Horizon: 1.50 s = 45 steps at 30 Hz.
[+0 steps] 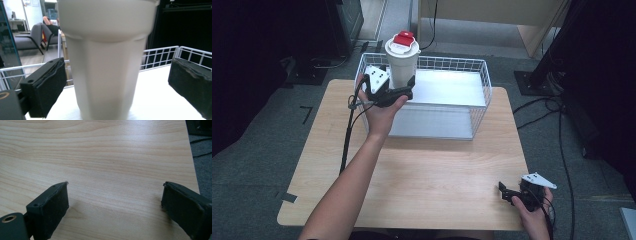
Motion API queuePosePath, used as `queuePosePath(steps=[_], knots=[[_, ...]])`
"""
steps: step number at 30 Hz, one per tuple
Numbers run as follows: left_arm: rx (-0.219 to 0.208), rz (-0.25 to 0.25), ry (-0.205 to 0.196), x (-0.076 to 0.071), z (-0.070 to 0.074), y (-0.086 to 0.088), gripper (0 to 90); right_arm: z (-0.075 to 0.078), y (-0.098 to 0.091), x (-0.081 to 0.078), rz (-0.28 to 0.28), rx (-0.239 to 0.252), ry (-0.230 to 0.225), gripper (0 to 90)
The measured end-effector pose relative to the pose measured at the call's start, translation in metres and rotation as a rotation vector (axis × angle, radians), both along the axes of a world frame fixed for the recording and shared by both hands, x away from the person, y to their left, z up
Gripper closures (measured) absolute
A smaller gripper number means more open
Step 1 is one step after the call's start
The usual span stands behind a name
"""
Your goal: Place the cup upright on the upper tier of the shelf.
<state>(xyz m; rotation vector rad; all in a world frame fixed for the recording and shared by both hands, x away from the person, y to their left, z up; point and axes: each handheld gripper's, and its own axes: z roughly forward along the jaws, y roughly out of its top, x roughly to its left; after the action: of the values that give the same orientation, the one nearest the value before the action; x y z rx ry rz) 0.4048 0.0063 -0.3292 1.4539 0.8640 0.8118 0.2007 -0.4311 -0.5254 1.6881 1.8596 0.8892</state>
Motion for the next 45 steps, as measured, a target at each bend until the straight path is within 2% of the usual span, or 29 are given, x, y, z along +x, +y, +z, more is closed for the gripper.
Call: queuePosePath(steps=[8, 10, 16, 19, 25, 30, 37, 41, 45], knots=[[0.014, -0.007, -0.027, -0.025, -0.008, 0.008, 2.1, 0.0, 0.0, 0.0, 0.001, -0.004, -0.001, 7.1], [0.017, -0.009, -0.024, -0.028, -0.01, 0.01, 2.1, 0.0, 0.001, 0.0, 0.0, -0.004, -0.001, 7.1], [0.01, -0.013, -0.018, -0.05, -0.023, 0.023, 0.6, 0.0, 0.0, 0.0, 0.001, -0.005, -0.002, 7.1], [0.015, -0.009, -0.017, -0.056, -0.027, 0.027, 0.6, 0.0, 0.001, 0.0, -0.001, -0.003, -0.001, 7.1], [0.031, 0.003, -0.004, -0.069, -0.039, 0.04, 0.6, 0.0, 0.0, 0.0, 0.001, -0.004, 0.001, 7.1], [0.025, 0.018, 0.019, -0.081, -0.053, 0.054, 0.6, 0.0, 0.001, 0.0, 0.0, -0.005, 0.001, 7.1], [0.009, 0.047, 0.051, -0.091, -0.07, 0.075, 0.0, 0.0, 0.001, 0.0, 0.001, -0.005, 0.0, 7.1], [0.021, 0.059, 0.06, -0.096, -0.077, 0.085, 0.0, 0.0, 0.001, 0.0, -0.001, -0.008, 0.0, 7.1], [0.015, 0.068, 0.076, -0.1, -0.086, 0.096, 0.0, 0.0, 0.001, 0.0, -0.001, -0.008, 0.0, 7.1]])
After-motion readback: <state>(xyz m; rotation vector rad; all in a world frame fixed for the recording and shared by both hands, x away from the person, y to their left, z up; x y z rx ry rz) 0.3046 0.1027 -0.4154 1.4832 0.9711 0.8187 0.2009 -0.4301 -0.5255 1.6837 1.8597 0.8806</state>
